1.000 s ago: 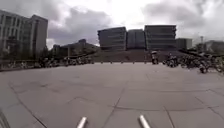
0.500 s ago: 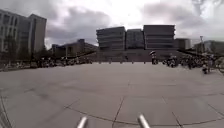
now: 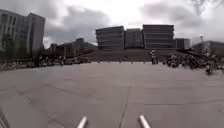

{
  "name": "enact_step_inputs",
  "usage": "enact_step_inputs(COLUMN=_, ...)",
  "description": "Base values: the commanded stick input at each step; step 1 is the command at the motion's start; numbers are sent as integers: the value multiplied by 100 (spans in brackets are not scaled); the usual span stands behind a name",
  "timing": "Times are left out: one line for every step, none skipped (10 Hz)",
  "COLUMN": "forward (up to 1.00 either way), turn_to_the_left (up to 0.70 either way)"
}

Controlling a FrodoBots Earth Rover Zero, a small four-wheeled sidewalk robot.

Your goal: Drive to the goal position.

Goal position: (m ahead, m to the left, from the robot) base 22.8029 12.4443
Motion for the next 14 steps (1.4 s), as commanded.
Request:
enact_step_inputs(forward=70, turn_to_the_left=0)
enact_step_inputs(forward=70, turn_to_the_left=0)
enact_step_inputs(forward=70, turn_to_the_left=4)
enact_step_inputs(forward=70, turn_to_the_left=26)
enact_step_inputs(forward=70, turn_to_the_left=35)
enact_step_inputs(forward=70, turn_to_the_left=35)
enact_step_inputs(forward=70, turn_to_the_left=35)
enact_step_inputs(forward=70, turn_to_the_left=22)
enact_step_inputs(forward=70, turn_to_the_left=5)
enact_step_inputs(forward=70, turn_to_the_left=0)
enact_step_inputs(forward=70, turn_to_the_left=0)
enact_step_inputs(forward=70, turn_to_the_left=0)
enact_step_inputs(forward=70, turn_to_the_left=0)
enact_step_inputs(forward=70, turn_to_the_left=0)
